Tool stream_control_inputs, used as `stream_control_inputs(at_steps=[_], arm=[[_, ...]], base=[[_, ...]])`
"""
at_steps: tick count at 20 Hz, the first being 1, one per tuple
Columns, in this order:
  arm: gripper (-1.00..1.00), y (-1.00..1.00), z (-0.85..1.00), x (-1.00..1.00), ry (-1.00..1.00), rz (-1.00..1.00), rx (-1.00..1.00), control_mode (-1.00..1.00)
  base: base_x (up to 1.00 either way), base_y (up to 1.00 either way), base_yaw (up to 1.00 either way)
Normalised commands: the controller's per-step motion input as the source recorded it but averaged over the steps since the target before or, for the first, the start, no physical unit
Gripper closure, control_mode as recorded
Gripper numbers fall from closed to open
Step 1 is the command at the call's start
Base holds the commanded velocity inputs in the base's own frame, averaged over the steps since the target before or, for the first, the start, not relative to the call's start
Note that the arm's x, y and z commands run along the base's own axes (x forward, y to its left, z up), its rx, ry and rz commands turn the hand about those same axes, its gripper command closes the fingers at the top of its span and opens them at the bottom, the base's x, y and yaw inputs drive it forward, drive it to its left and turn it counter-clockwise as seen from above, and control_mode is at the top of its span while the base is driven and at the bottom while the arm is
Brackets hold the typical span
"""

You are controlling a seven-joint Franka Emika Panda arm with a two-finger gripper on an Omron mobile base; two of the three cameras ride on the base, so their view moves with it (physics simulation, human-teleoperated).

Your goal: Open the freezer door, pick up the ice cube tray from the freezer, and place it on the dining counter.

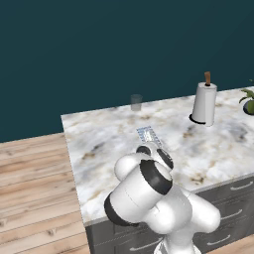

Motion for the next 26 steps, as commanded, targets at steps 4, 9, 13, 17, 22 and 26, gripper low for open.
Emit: stream_control_inputs(at_steps=[4,9,13,17,22,26], arm=[[1.0,0.0,0.0,0.0,0.0,0.0,0.0,-1.0],[1.0,0.0,0.0,0.0,0.0,0.0,0.0,-1.0],[-1.0,0.0,0.0,0.0,0.0,0.0,0.0,-1.0],[-1.0,0.0,0.0,0.0,0.0,0.0,0.0,-1.0],[-1.0,0.0,0.0,0.0,0.0,0.0,0.0,-1.0],[-1.0,0.0,0.07,0.1,0.06,0.0,0.01,-1.0]], base=[[0.0,0.0,0.0],[0.0,0.0,0.0],[0.0,0.0,0.0],[0.0,0.0,0.0],[0.0,0.0,0.0],[0.0,0.0,0.0]])
